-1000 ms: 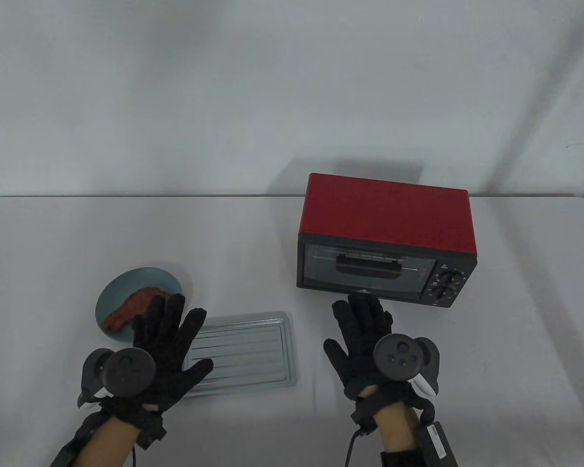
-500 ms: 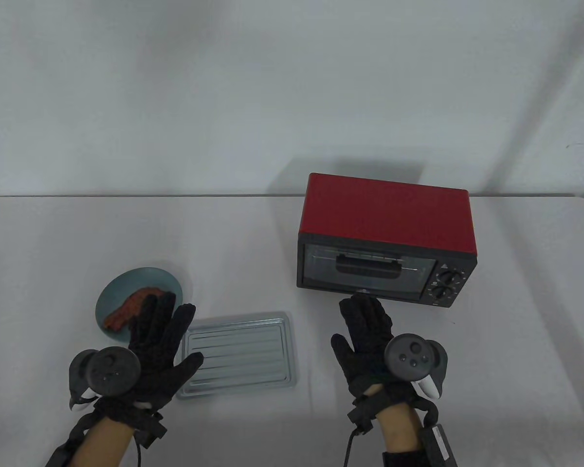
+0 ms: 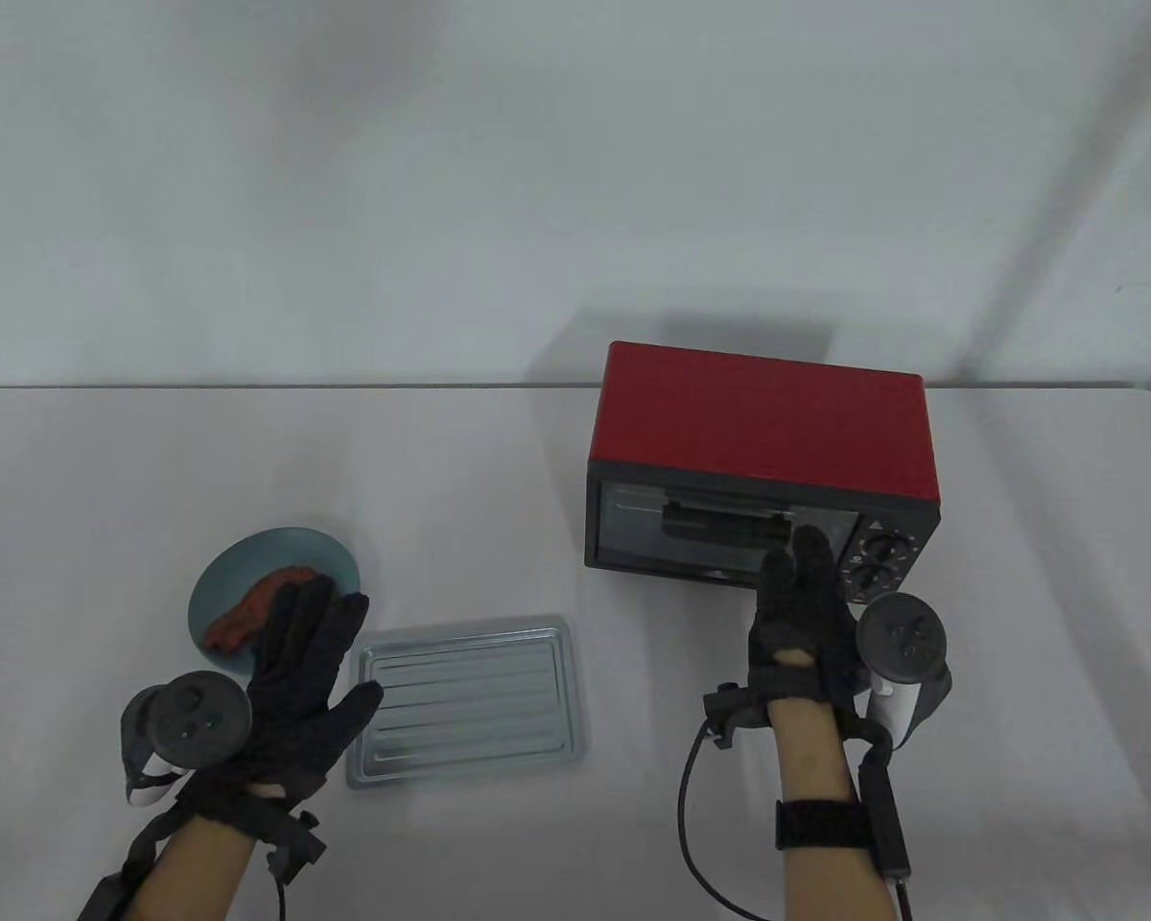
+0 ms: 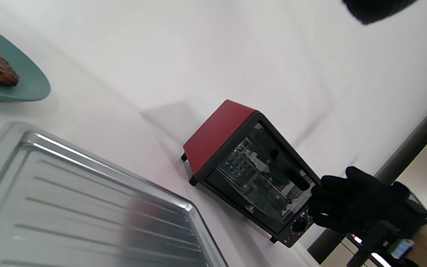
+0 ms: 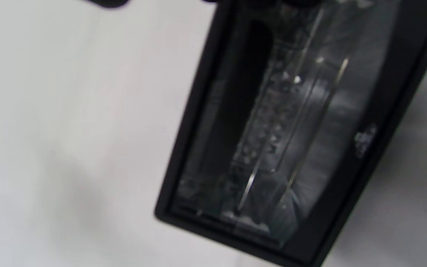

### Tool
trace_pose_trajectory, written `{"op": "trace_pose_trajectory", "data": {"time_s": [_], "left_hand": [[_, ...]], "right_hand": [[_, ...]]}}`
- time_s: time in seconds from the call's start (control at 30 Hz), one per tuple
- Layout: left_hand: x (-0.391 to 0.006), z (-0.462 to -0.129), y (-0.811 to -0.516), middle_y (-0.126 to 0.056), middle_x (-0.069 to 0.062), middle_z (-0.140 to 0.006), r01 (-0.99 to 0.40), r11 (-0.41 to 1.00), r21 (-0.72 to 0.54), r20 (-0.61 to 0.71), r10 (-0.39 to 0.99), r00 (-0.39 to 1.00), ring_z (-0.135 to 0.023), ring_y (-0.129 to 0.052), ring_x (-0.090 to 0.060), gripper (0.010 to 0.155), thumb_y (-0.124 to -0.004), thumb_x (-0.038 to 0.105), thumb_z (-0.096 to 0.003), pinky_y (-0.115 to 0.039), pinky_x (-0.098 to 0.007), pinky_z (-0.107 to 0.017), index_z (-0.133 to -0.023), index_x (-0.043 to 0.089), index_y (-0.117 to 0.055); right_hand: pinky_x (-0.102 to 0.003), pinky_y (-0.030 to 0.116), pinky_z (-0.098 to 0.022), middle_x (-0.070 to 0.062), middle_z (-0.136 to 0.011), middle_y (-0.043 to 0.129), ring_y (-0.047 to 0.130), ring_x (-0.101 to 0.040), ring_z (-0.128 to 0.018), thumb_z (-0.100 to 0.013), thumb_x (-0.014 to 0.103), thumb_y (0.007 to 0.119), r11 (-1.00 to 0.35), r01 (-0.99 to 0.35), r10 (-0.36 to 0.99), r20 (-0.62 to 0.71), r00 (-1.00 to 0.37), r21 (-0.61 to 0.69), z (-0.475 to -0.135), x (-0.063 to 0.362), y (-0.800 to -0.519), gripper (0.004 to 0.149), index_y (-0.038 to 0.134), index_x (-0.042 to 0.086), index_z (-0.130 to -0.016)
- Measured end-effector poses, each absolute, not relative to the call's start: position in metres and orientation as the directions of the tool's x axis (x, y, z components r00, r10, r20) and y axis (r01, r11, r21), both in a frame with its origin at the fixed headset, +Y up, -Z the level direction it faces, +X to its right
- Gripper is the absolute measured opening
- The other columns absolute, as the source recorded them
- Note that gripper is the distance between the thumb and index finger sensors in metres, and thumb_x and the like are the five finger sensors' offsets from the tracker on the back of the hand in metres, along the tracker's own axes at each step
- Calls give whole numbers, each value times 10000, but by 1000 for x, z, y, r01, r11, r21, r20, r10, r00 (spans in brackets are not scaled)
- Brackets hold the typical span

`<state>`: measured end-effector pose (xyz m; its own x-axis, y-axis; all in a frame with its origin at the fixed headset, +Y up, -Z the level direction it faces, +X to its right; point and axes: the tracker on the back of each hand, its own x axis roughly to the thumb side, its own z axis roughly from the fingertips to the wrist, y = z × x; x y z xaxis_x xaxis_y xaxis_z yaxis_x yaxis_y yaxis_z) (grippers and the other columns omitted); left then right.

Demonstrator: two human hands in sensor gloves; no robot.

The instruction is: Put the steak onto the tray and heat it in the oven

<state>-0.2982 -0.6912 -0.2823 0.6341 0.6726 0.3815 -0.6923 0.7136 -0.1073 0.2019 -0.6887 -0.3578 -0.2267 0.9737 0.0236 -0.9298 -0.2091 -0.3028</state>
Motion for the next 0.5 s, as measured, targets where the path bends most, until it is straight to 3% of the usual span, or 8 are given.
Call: {"op": "trace_pose_trajectory", "data": {"time_s": [0.13,0.23,0.4,0.5], "left_hand": [[-297,-282,-692,-110,-59,-1249,-700,704,-123,371,687,625,-1139,7,-366,822,-546,769,-533,-161,-720,-707,-1180,346,-266],[-298,-282,-691,-111,-59,-1249,-705,699,-120,369,691,622,-1139,6,-367,820,-546,767,-533,-163,-720,-707,-1180,347,-266],[-298,-282,-692,-112,-60,-1249,-717,686,-128,365,704,609,-1138,6,-368,818,-546,764,-535,-165,-719,-707,-1179,346,-266],[-298,-282,-691,-112,-61,-1249,-718,682,-136,362,709,605,-1137,6,-370,815,-546,761,-536,-166,-720,-707,-1179,345,-267]], "right_hand": [[-732,359,-620,-278,-1079,290,387,-559,-977,-498,460,603,-77,-958,993,67,-99,-278,-369,197,-699,728,343,25,-1020],[-726,380,-619,-291,-1058,285,459,-554,-948,-498,464,603,-87,-947,988,94,-121,-309,-372,196,-702,731,343,15,-1012],[-728,352,-627,-276,-1058,272,453,-545,-951,-500,474,603,-14,-959,992,116,-48,-284,-376,197,-707,749,313,12,-1014],[-722,374,-623,-269,-1052,312,622,-494,-845,-501,488,604,-18,-960,989,139,-59,-278,-374,202,-711,755,289,38,-1019]]}}
